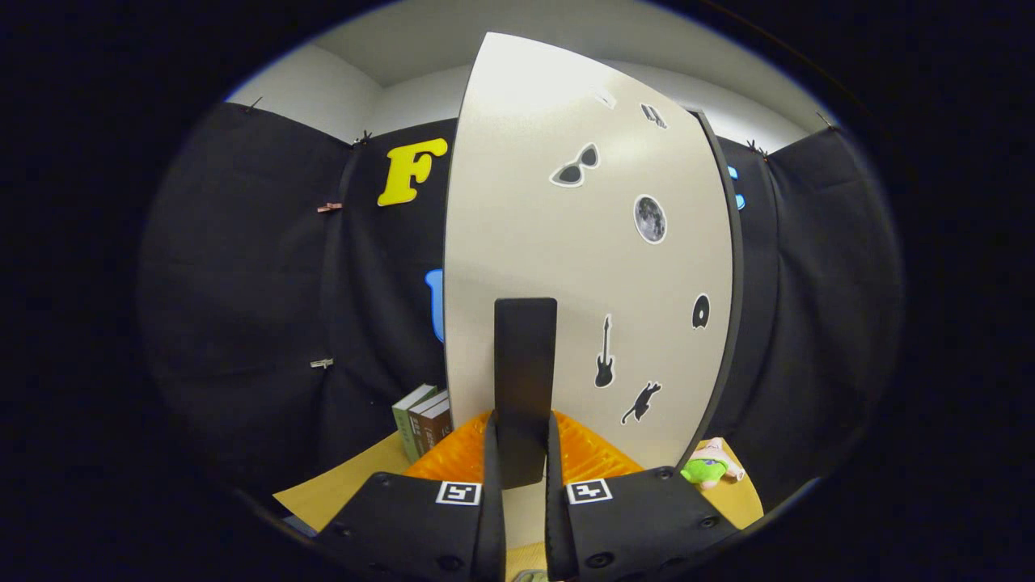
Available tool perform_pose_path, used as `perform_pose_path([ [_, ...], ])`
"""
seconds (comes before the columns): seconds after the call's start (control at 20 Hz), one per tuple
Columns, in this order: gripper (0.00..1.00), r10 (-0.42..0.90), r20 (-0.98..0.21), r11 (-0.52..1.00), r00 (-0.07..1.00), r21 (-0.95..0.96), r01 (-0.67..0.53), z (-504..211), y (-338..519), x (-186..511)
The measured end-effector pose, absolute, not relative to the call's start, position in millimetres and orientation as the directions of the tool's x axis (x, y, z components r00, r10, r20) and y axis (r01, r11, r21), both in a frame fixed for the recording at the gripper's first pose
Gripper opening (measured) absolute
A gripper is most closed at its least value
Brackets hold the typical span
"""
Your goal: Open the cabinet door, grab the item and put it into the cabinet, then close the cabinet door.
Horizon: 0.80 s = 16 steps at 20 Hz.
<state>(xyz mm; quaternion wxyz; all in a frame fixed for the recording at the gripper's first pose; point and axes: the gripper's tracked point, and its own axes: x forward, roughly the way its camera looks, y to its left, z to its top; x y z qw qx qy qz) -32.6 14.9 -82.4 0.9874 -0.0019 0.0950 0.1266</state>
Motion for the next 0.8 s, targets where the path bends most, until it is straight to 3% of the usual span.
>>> perform_pose_path([
  [0.45,0.23,0.364,-0.175,0.930,0.915,0.016,-0.367,-66,-70,-94],
  [0.8,0.22,0.310,-0.166,0.950,0.936,0.019,-0.311,-59,-133,-108],
])
